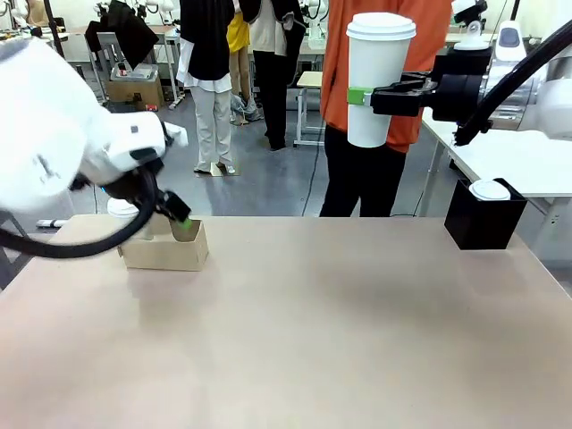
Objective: Pour a drink into a cup and package it in a carrier.
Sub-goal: Position the Cup Carrier in the center of the table.
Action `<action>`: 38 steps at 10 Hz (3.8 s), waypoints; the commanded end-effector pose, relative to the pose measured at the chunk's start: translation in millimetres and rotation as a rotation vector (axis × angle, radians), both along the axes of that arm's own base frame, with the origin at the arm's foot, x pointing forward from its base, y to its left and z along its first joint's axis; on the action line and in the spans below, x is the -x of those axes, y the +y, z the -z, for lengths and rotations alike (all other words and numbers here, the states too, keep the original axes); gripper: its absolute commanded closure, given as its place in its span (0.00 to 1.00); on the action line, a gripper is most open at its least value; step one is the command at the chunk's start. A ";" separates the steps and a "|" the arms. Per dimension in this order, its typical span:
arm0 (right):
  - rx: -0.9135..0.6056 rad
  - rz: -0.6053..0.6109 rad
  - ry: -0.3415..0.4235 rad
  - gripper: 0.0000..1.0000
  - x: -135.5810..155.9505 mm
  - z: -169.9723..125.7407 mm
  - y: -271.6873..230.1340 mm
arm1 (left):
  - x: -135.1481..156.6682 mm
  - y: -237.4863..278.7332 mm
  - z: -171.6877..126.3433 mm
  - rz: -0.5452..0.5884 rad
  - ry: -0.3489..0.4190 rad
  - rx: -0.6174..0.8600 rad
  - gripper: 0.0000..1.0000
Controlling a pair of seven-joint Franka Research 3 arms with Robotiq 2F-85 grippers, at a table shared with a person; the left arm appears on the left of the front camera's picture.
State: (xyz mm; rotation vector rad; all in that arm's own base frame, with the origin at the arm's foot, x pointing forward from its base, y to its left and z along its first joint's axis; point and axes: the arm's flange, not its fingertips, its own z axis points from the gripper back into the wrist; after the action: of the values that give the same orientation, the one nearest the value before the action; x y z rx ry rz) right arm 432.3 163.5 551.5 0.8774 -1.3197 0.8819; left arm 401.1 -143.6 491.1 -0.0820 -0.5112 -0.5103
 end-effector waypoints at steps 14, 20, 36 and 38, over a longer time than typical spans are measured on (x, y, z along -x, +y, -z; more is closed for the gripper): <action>-0.003 -0.005 -0.011 0.19 1.5 -2.9 0.8 | -155.3 33.4 -23.4 -0.480 0.198 -0.068 0.89; -0.003 -0.005 -0.011 0.19 1.5 -2.9 0.8 | -153.7 31.3 -15.9 -0.509 0.232 -0.091 1.00; -0.003 -0.005 -0.011 0.19 1.5 -2.9 0.8 | 15.0 -127.6 -112.4 -0.598 0.242 -0.007 0.99; -0.003 -0.005 -0.011 0.19 1.5 -2.9 0.8 | 39.3 -173.1 -91.6 -0.587 0.197 -0.016 0.99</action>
State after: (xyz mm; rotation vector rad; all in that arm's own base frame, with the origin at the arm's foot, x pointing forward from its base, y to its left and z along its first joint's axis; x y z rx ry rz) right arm 431.5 163.2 550.7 0.8769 -1.3185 0.8827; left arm 360.3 -314.5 596.7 0.0261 -0.2758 0.0513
